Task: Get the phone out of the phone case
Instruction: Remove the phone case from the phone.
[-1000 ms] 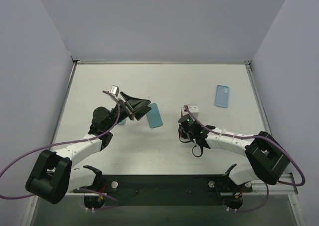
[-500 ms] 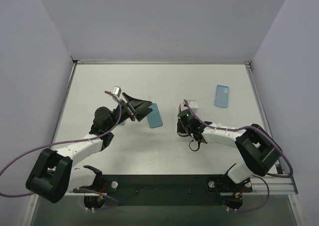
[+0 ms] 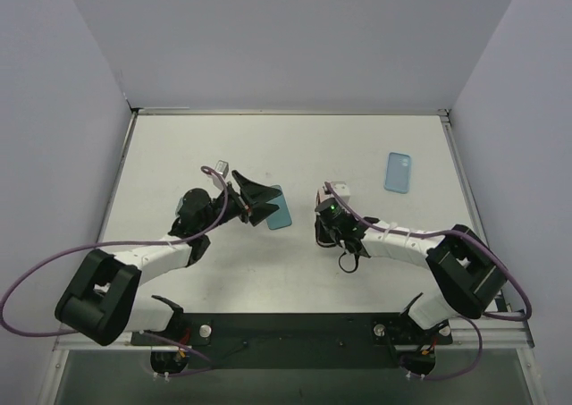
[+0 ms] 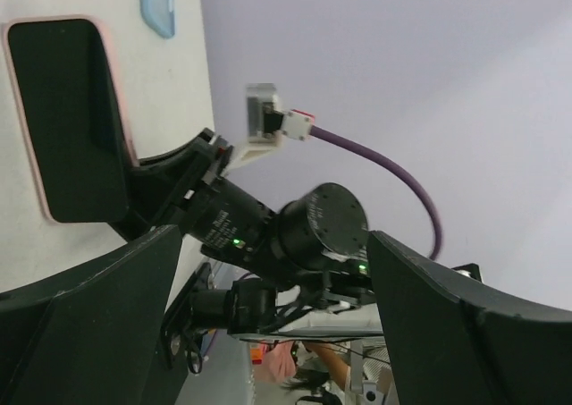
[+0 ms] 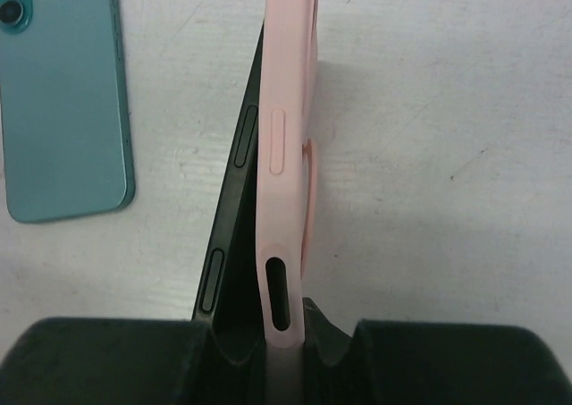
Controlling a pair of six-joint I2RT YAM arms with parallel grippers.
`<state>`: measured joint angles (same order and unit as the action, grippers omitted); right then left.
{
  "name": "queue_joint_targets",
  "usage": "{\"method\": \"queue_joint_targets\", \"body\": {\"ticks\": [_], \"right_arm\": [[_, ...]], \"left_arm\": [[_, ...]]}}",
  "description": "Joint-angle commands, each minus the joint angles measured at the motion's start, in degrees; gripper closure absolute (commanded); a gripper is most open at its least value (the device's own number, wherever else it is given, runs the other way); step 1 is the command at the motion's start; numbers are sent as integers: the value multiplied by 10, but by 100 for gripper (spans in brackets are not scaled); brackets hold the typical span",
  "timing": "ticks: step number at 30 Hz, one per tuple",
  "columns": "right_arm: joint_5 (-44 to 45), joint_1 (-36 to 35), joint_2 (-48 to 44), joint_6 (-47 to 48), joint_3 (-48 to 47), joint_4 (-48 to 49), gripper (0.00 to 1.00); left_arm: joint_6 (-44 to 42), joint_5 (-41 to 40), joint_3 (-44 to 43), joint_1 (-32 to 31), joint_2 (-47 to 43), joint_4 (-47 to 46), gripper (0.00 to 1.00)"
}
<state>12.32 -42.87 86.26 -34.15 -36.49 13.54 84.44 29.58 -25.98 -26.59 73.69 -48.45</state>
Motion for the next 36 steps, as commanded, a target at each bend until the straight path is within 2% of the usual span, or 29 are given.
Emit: {"method": "queue_joint_targets", "body": {"ticks": [1, 4, 8, 13, 17, 23, 29, 36], "right_arm": [[-12, -37, -29, 65, -24, -218, 100], [-14, -54, -33, 84, -35, -246, 100], [-3, -82, -21, 81, -39, -251, 100], [35, -148, 45, 66, -64, -246, 100], [52, -182, 106, 50, -88, -229, 100], [6, -187, 158, 27, -67, -152, 100], [-52, -187, 155, 25, -30, -84, 100], [-159, -175, 137, 30, 8, -1, 100]], "left_arm": [[-9, 19, -18, -28, 48, 19, 4], [-22, 7, -18, -50, 72, 50, 7], [-5, 7, 14, -51, 110, 1, 12], [-25, -2, 38, -51, 118, 35, 13], [13, -13, 93, -44, 138, -73, 14], [8, -13, 110, -48, 186, -116, 15], [-5, 1, 94, -64, 253, -174, 19], [35, -3, 77, -96, 339, -288, 24]]}}
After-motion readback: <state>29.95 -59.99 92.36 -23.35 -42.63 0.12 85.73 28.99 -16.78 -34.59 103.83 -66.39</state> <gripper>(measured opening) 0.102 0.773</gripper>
